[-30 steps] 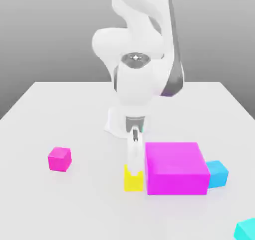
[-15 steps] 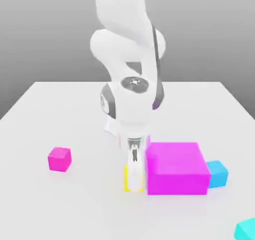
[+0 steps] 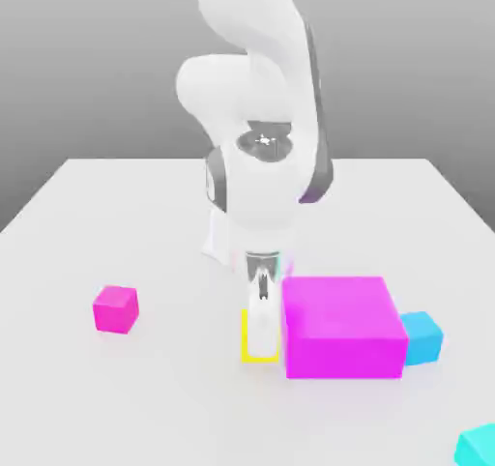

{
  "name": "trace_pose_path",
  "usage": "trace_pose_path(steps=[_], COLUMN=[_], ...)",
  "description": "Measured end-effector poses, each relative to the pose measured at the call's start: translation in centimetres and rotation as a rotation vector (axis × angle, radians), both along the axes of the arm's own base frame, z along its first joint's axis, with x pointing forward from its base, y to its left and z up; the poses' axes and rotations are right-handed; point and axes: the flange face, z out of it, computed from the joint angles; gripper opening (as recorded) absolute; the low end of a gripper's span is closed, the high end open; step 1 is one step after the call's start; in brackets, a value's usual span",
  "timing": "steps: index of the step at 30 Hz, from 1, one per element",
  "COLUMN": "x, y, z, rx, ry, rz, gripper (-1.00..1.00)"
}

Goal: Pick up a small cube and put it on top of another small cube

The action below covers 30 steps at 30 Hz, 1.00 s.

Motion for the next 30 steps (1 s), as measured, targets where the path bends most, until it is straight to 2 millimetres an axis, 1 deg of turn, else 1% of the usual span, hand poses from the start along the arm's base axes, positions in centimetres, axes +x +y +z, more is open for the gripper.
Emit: trace_pose_path(steps=[7, 8, 9, 14, 15, 17, 20, 22, 25, 30], x=[-0.7, -0.1, 0.9, 7.3, 8.3, 10.2, 12.3, 13.6, 15.4, 17.5], y=[-0.3, -0.3, -0.2, 1.1, 2.0, 4.6, 9.5, 12.5, 16.3, 22.6], z=[2.4, 3.0, 3.9, 9.8, 10.3, 10.6, 10.5, 10.3, 9.9, 9.2], rx=[0.007, 0.014, 0.025, 0.098, 0.104, 0.106, 0.102, 0.095, 0.079, 0.039], ry=[0.006, -0.008, -0.032, -0.194, -0.2, -0.187, -0.15, -0.125, -0.089, -0.038], rz=[-0.002, 0.004, 0.013, 0.091, 0.156, 0.328, 0.622, 0.818, 1.091, 1.529], gripper=[-1.0, -1.0, -1.0, -1.0, -1.0, -1.0, -1.0, -1.0, -1.0, -1.0])
